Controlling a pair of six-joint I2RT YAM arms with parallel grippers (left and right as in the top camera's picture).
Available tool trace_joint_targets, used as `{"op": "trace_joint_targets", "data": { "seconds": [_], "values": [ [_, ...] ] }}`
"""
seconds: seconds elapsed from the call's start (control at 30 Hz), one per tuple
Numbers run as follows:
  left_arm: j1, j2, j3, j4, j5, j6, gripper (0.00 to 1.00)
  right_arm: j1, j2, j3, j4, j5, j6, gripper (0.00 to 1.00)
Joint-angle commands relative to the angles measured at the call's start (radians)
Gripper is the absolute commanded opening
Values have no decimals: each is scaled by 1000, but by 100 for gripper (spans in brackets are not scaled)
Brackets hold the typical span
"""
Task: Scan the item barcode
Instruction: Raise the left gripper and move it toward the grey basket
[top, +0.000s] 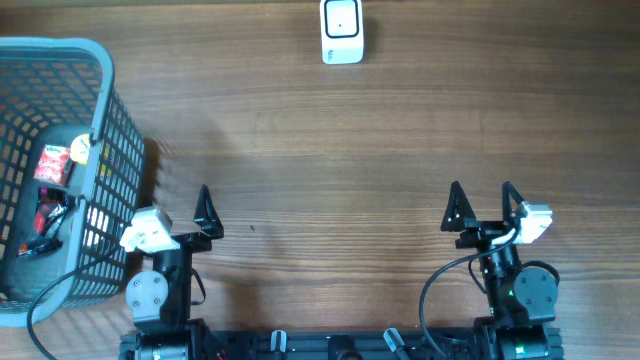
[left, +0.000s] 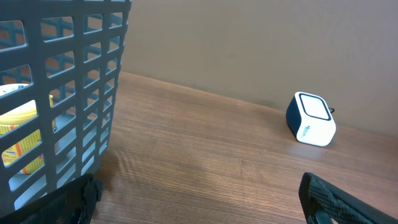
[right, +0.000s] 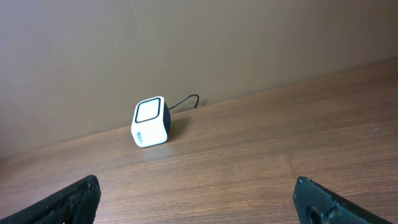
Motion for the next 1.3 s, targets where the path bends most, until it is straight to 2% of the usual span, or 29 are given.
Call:
{"op": "trace_joint_targets", "data": {
  "seconds": [0.0,0.9,0.93,0.97,1.0,1.1,1.27],
  "values": [
    [-152,-8,-3,-7,1,-6,100,6,-10,-1,3,-16,-18,100],
    [-151,-8,-3,22,-32,-14,100,6,-10,-1,3,-16,-18,100],
    [-154,-8,-2,45,83,-57,100,6,-10,-1,3,-16,-17,100],
    [-154,-8,5,53,155,-51,100,6,-10,-1,3,-16,-18,100],
    [-154,-8,19,48,206,-52,100,6,-10,-1,3,-16,-18,100],
    [-154,13,109,-6,224,-51,100,6,-10,-1,3,-16,-17,100],
    [-154,269,451,-68,269,-2,100,6,-10,-1,3,-16,-17,100]
  ]
}}
